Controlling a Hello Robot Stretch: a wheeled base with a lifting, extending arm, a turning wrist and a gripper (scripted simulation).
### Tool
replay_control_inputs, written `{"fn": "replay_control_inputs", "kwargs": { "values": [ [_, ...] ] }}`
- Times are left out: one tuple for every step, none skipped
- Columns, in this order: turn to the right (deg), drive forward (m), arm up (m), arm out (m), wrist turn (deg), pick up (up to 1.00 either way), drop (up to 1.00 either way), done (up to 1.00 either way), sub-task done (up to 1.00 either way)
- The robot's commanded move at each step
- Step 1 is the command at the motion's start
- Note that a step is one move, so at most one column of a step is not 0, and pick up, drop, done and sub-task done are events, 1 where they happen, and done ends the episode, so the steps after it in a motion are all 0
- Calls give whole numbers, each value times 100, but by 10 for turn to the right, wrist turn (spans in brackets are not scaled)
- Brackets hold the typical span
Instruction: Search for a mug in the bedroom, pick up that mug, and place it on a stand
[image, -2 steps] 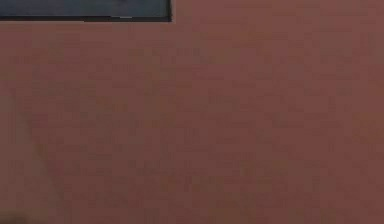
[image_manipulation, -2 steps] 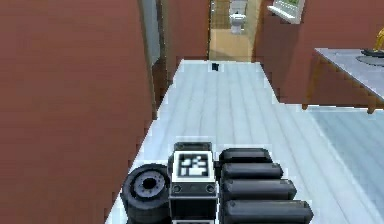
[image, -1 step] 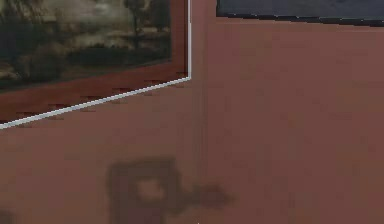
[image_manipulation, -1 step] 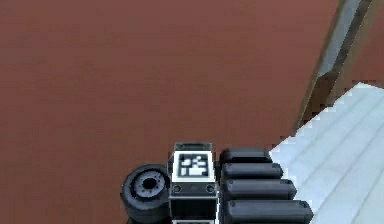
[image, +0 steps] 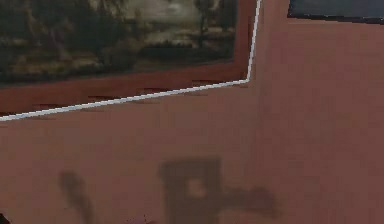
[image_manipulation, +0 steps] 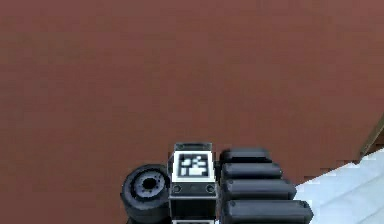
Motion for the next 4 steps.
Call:
{"fn": "replay_control_inputs", "kwargs": {
  "values": [
    [450,0,0,0,0,0,0,0,0],
    [450,0,0,0,0,0,0,0,0],
    [420,0,0,0,0,0,0,0,0],
    [450,0,0,0,0,0,0,0,0]
  ]
}}
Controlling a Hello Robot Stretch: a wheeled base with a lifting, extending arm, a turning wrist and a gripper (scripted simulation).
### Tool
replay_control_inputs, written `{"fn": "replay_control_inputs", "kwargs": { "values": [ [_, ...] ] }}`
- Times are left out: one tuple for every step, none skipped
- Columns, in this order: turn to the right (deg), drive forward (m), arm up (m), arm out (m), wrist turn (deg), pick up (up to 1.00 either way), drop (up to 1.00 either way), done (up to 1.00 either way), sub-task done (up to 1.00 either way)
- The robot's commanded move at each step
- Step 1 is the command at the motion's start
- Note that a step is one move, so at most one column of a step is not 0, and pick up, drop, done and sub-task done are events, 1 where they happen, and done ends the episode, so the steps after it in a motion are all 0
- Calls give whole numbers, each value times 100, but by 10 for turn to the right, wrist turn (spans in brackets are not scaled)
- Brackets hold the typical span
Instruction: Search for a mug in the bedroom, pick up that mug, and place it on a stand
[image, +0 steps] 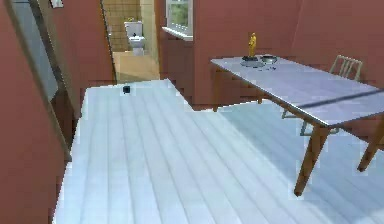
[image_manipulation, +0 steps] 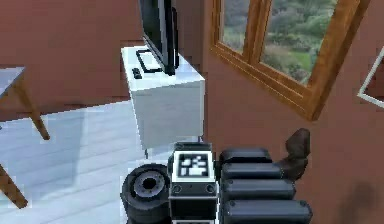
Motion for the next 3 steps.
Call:
{"fn": "replay_control_inputs", "kwargs": {
  "values": [
    [450,0,0,0,0,0,0,0,0],
    [240,0,0,0,0,0,0,0,0],
    [0,10,0,0,0,0,0,0,0]
  ]
}}
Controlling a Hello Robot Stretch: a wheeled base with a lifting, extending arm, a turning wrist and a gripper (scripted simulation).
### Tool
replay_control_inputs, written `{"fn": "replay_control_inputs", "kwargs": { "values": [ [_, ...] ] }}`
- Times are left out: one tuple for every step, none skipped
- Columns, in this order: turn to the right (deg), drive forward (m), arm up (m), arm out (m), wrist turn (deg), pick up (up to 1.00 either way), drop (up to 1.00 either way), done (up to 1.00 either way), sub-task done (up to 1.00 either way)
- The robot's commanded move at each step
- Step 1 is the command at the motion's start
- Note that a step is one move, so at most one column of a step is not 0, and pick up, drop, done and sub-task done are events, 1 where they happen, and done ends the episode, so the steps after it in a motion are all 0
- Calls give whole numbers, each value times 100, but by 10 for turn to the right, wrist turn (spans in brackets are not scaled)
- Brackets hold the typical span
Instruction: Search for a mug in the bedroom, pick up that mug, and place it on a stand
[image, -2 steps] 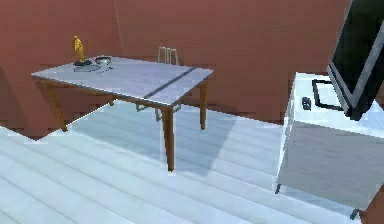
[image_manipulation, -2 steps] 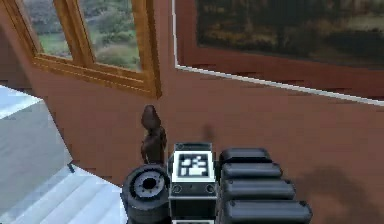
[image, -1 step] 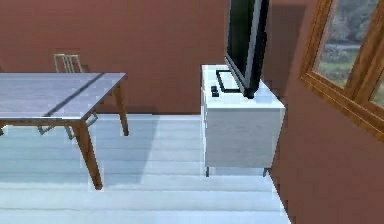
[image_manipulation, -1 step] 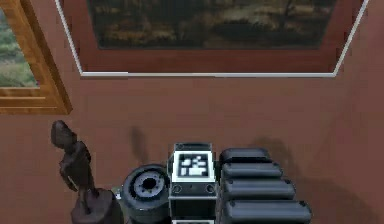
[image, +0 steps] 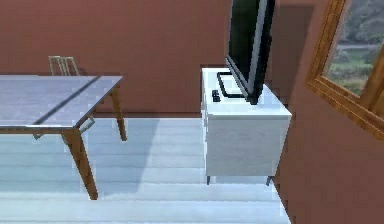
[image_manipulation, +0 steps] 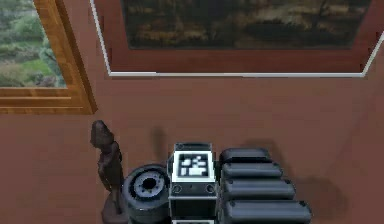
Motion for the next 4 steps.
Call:
{"fn": "replay_control_inputs", "kwargs": {
  "values": [
    [-60,0,0,0,0,0,0,0,0],
    [0,0,0,20,0,0,0,0,0],
    [0,0,0,0,450,0,0,0,0],
    [0,0,0,0,450,0,0,0,0]
  ]
}}
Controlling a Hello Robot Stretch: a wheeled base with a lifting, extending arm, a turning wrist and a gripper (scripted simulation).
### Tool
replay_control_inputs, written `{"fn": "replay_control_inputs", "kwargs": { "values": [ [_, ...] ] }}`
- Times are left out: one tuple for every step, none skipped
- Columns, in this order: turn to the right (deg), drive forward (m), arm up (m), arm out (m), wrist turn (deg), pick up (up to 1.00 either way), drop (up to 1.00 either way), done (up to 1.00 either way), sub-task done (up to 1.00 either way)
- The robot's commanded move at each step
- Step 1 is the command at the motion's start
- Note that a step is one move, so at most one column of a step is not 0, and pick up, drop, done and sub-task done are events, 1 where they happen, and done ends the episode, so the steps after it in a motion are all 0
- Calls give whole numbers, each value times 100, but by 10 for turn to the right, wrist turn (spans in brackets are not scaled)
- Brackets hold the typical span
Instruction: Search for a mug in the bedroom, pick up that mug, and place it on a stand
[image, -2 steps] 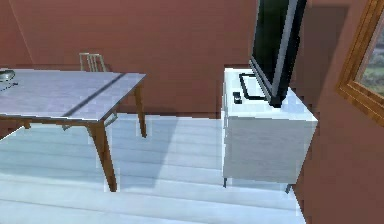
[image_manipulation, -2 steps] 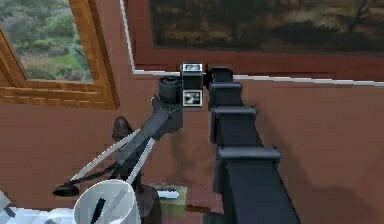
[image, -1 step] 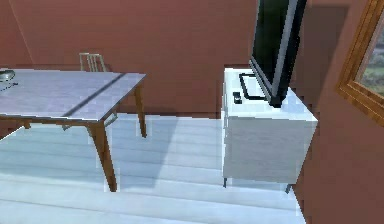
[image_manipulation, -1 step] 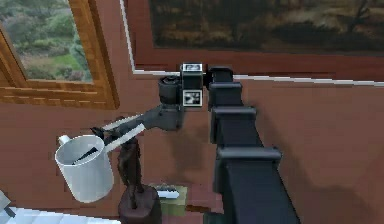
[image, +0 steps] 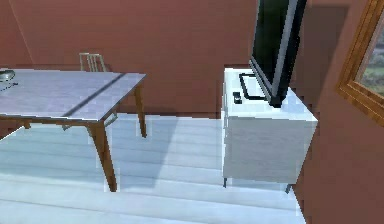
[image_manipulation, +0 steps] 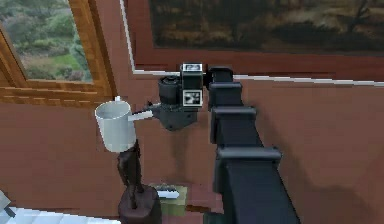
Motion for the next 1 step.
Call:
{"fn": "replay_control_inputs", "kwargs": {
  "values": [
    [0,0,0,0,360,0,0,0,0]
  ]
}}
